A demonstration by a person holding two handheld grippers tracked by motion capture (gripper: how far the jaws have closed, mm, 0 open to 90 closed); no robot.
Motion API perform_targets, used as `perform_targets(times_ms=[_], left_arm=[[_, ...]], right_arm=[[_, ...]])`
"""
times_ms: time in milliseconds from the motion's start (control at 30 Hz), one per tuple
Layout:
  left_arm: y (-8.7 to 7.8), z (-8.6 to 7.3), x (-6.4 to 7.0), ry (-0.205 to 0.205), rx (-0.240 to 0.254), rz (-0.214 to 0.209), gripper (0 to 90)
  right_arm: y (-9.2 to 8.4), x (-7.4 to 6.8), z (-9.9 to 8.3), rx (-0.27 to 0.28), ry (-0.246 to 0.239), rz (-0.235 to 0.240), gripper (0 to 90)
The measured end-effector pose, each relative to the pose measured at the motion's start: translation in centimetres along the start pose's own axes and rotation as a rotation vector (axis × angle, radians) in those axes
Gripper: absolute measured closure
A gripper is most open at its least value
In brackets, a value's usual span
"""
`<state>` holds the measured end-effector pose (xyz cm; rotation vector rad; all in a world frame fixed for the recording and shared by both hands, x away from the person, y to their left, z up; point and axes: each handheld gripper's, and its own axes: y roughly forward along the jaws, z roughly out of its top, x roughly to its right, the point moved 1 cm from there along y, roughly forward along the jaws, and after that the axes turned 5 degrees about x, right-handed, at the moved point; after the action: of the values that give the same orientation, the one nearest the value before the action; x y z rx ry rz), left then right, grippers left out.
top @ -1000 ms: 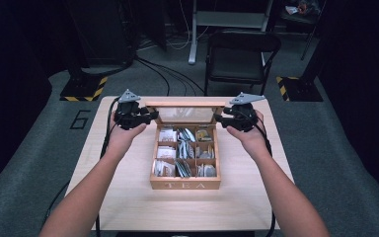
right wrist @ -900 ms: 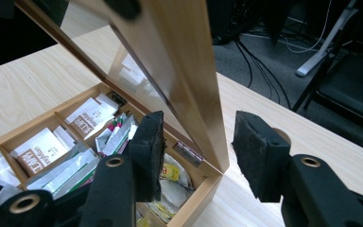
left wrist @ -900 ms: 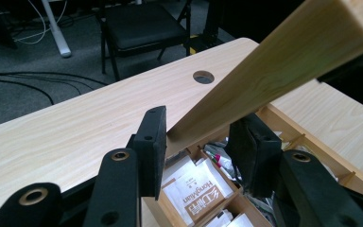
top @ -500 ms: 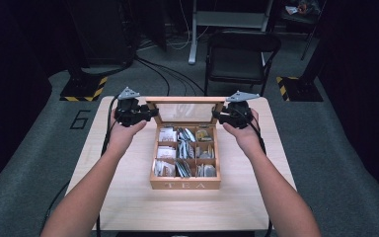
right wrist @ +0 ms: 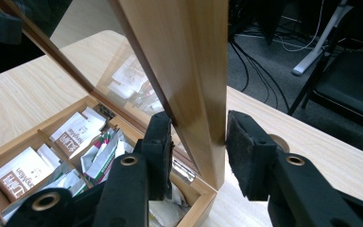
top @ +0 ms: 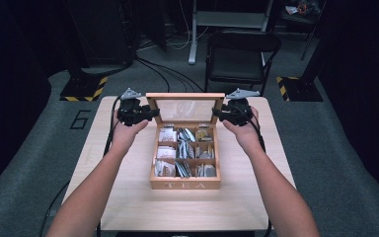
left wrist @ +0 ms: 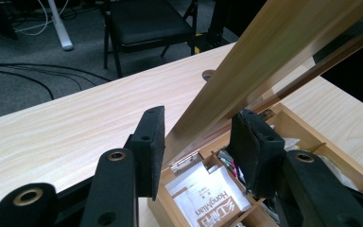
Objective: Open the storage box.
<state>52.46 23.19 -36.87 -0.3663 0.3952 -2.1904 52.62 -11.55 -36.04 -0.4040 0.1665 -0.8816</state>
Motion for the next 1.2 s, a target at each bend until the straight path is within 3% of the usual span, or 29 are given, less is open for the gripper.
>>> perform_targets(times_ms=[300, 767, 1033, 1200], left_arm=[[0.5, 0.0, -0.3, 0.002, 0.018, 0.007, 59.1], [0.8, 0.0, -0.2, 0.011, 0.032, 0.036, 60.8], [1.0, 0.6, -0.2, 0.023, 0.004, 0.056, 61.7], [1.1, 0.6, -0.2, 0.02, 0.012, 0.062, 61.9]], right_arm=[[0.4, 0.3, -0.1, 0.02, 0.025, -0.01, 61.1], [2.7, 0.9, -2.3, -0.045, 0.056, -0.032, 59.3], [3.6, 0.9, -2.8, -0.058, 0.053, -0.048, 61.0], [3.8, 0.9, -2.8, -0.047, 0.056, -0.049, 61.8]])
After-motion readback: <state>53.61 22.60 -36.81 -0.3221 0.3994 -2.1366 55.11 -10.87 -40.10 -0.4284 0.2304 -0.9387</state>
